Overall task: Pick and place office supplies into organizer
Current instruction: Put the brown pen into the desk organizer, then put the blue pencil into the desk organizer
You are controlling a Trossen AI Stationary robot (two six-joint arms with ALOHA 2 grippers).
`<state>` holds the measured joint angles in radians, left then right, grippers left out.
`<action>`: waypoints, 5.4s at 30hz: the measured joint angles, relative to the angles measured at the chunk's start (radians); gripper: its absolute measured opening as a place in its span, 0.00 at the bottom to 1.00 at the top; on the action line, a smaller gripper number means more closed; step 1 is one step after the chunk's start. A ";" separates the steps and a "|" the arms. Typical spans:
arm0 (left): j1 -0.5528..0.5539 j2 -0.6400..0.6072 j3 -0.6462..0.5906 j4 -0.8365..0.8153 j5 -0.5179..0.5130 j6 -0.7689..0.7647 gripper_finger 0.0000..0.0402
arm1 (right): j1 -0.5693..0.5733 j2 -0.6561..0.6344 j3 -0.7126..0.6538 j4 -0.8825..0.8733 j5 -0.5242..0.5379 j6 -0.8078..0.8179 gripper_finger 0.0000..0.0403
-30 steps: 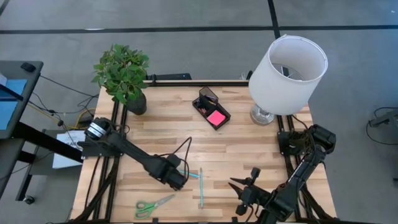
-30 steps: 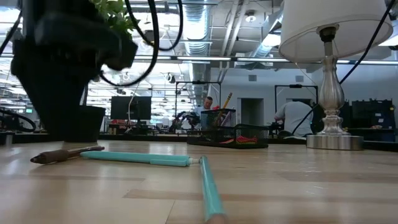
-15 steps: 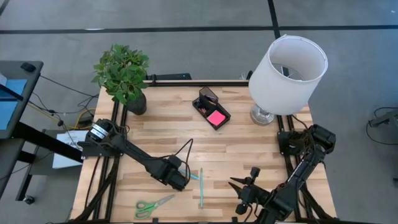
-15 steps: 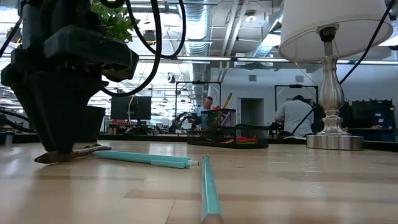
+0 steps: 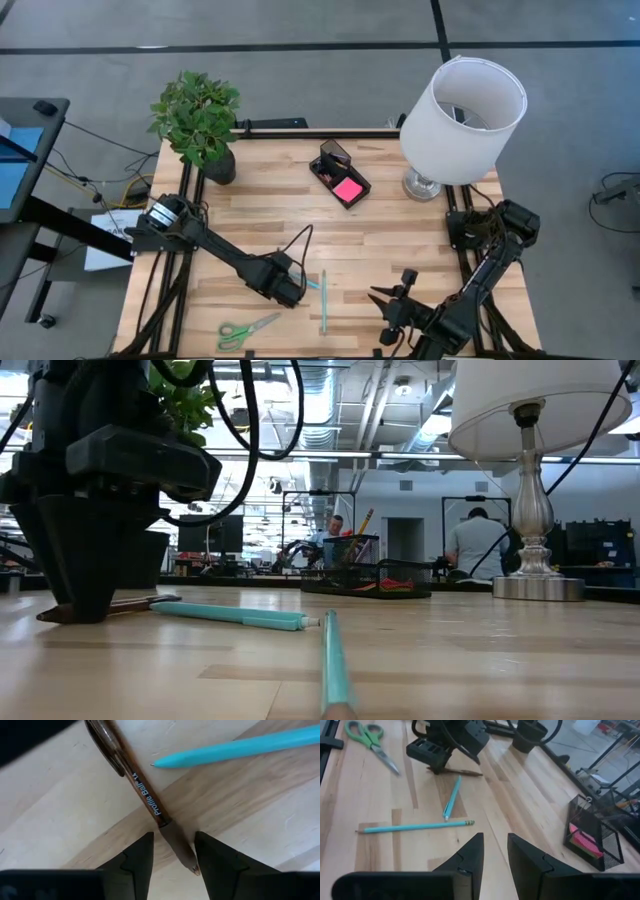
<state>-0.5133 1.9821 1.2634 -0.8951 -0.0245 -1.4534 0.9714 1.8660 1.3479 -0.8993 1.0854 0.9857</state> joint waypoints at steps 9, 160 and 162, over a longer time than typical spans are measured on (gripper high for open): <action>-0.004 0.003 -0.001 0.025 -0.044 0.039 0.12 | 0.000 0.000 0.000 0.003 -0.031 0.001 0.20; 0.213 -0.619 -0.125 0.471 -0.007 1.584 0.29 | 0.131 -0.517 -0.492 0.594 -0.579 -0.269 0.20; 0.214 -0.641 -0.238 0.637 -0.021 1.577 0.29 | 0.130 -0.518 -0.576 0.669 -0.561 -0.271 0.20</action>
<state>-0.2993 1.3407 1.0256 -0.2585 -0.0455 0.1238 1.1019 1.3479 0.7718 -0.2306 0.5241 0.7144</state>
